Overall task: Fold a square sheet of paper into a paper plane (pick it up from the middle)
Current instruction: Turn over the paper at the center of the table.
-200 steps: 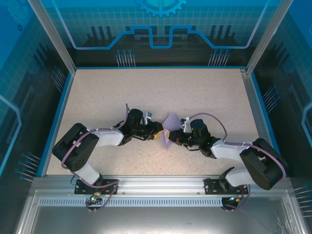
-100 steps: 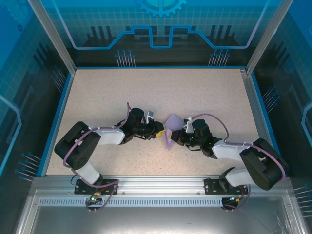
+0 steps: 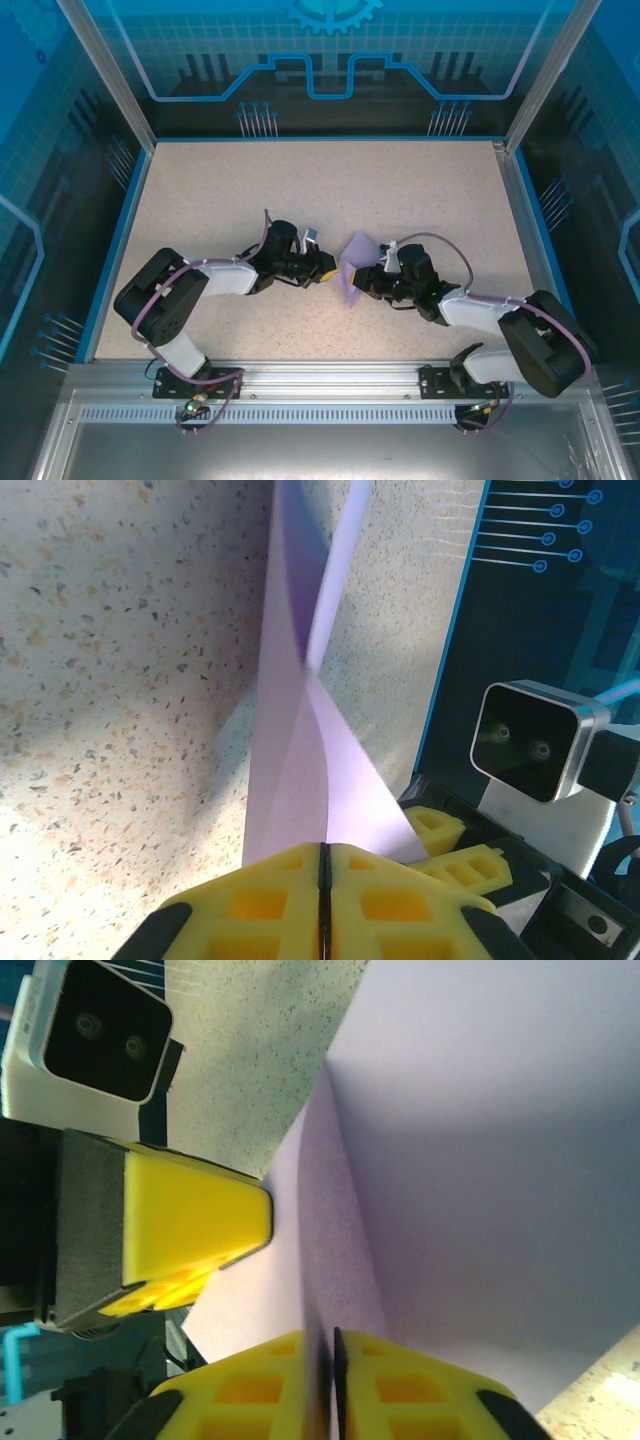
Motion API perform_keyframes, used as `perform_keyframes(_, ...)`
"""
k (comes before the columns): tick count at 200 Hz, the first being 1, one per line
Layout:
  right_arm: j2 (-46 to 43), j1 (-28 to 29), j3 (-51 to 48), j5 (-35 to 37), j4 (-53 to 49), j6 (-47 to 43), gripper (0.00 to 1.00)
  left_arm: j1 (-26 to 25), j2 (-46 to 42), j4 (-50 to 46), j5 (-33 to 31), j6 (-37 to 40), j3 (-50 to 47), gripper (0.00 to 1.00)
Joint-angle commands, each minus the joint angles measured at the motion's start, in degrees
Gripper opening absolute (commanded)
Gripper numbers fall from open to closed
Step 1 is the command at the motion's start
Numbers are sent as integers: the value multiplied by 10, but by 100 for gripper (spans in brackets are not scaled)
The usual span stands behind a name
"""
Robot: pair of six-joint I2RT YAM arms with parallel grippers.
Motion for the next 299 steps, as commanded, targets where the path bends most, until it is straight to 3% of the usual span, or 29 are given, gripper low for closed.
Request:
perform_keyframes(1,-21,-8,-1,6,-40,-25,18,-3,-7,-13,16,14,13,9)
perform_keyframes(23,-39,-10,-1,19,-75,-40,24,-3,-15,-13,16,11,13,8)
perform_keyframes(64,-56,-21,-16,14,-70,-35,47,-3,-26,-4,18,-9,12,6)
perform_keyframes(139,-71,-26,-59,11,-4,48,72,-3,-54,26,4,-86,5,2)
perform_keyframes(222,-77,-11,-78,48,130,189,73,-15,-61,36,-12,-124,6,1)
perform_keyframes(299,-118,-24,-97,70,115,209,62,-15,-65,29,-9,-110,-11,2)
